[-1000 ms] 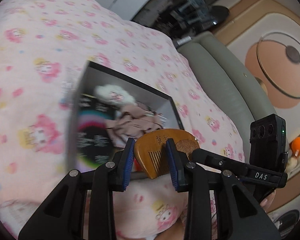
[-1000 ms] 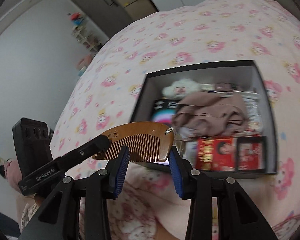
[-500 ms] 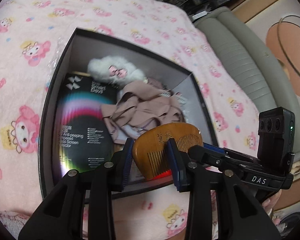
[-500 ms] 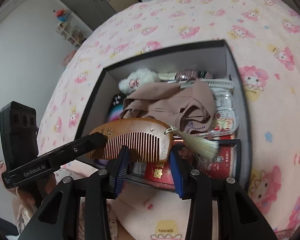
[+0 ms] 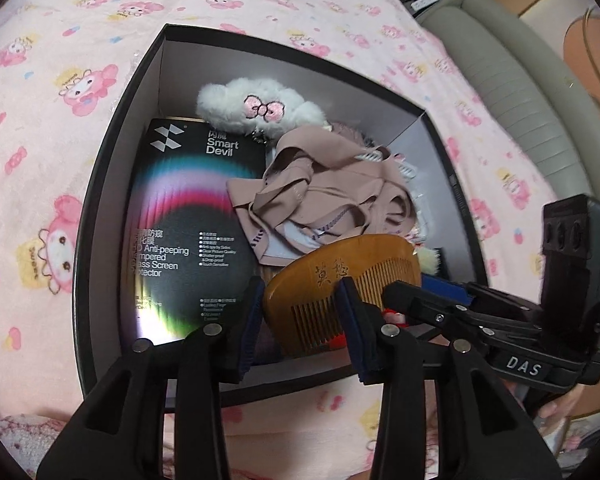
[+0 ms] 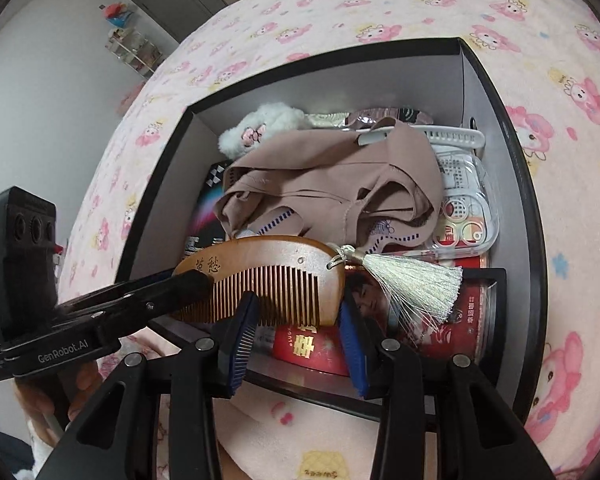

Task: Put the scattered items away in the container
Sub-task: 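Lower the comb into the box and open the left gripper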

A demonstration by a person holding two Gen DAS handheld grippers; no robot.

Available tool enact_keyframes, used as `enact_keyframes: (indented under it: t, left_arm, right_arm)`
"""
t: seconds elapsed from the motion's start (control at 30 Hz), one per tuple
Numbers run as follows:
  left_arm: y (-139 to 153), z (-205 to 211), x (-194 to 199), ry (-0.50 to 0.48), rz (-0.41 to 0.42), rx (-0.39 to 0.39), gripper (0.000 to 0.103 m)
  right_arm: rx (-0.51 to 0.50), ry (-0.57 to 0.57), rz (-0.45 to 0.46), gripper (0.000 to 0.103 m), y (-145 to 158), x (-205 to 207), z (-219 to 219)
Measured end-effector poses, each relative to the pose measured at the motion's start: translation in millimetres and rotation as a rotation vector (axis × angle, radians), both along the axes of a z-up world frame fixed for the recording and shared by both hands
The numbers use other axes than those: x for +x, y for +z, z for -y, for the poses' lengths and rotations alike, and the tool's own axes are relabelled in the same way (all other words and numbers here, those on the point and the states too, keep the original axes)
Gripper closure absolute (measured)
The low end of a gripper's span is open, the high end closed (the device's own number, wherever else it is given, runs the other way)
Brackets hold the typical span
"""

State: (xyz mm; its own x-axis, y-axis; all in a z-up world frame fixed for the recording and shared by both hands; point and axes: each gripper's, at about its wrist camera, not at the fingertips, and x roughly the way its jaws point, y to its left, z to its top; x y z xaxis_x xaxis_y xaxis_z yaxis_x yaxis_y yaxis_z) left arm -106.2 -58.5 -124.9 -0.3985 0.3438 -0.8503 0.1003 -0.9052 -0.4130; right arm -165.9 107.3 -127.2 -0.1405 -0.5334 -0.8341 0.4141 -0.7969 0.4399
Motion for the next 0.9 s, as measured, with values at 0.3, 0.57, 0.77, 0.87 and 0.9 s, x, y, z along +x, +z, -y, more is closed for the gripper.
enact_keyframes:
  t: [0.3, 0.57, 0.77, 0.87, 0.9]
  left_arm:
    - [-14.7, -0.5, -6.9, 0.031, 0.060, -0.127, 0.067]
    - [-1.6, -12.3, 1.2, -0.047, -0.008, -0.114, 0.065]
    - [-15.4, -18.6, -11.6, -0.056, 0.065, -0.131, 0.065]
    - [-16.4, -15.6, -14.8, -0.047, 0.075, -0.116, 0.064]
    - [-20.0, -14.9, -15.3, -0.049, 0.092, -0.112, 0.064]
  right_arm:
    - [0.115, -0.021, -0.057, 0.066, -13.5, 2.3, 0.0]
    - [0.076, -0.073, -0.184, 0.066, 10.0, 7.3, -12.1]
    - [0.122, -0.059, -0.131, 0.066, -9.3, 1.6, -1.0]
    - [0.093, -0.073, -0.102, 0.066, -10.8, -5.1, -4.4]
    - [0.082, -0.078, -0.099, 0.066, -11.8, -6.8, -4.5]
